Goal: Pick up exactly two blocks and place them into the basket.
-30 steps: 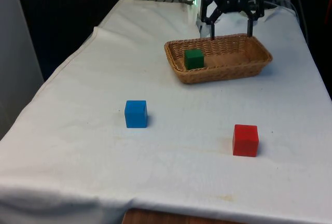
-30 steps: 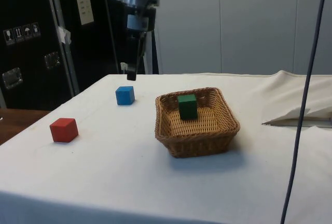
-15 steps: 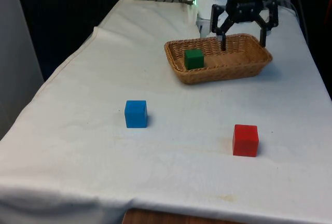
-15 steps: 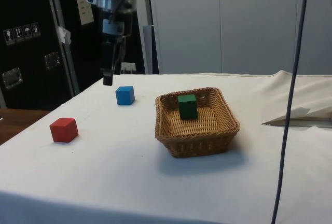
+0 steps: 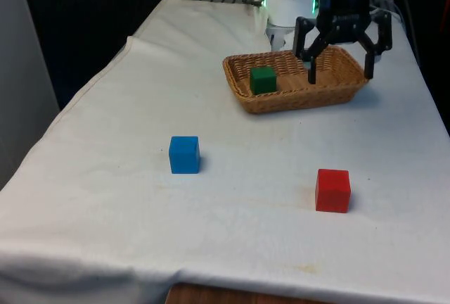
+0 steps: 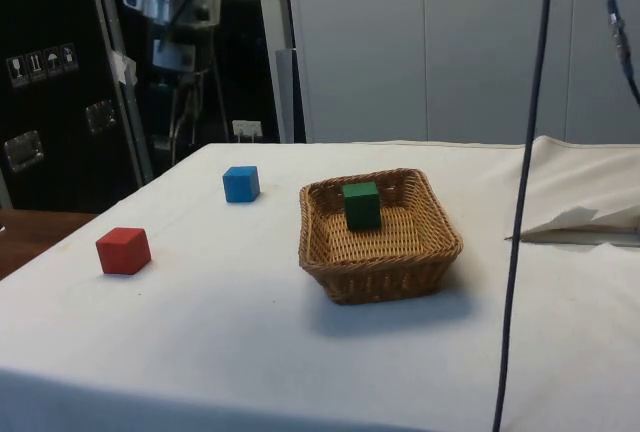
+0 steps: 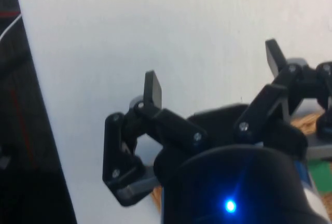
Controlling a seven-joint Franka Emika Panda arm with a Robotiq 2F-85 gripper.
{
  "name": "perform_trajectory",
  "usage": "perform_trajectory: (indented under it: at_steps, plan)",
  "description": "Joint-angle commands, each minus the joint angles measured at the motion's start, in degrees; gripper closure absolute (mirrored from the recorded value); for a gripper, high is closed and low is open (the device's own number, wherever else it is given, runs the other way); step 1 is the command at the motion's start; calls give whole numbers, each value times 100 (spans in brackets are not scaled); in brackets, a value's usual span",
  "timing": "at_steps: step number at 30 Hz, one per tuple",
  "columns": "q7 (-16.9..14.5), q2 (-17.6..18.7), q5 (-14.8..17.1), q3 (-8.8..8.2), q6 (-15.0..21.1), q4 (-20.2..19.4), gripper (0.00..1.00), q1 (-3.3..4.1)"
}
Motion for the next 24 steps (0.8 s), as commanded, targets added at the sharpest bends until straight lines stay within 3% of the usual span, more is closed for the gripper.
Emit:
perform_trajectory:
  at_steps: [1, 14, 15, 16, 23, 24]
  plan:
    - [0, 97, 63, 34, -69, 149, 0, -17]
    - [-86, 888, 441, 92, -92, 1049, 0, -86]
    - [-34, 871, 367, 17, -80, 1026, 0, -23]
    - [-103, 934, 487, 92, -86, 1089, 0, -92]
    - [-212, 1306, 819, 74, -57, 1398, 0, -143]
    - [-155, 1243, 728, 6, -63, 1335, 0, -74]
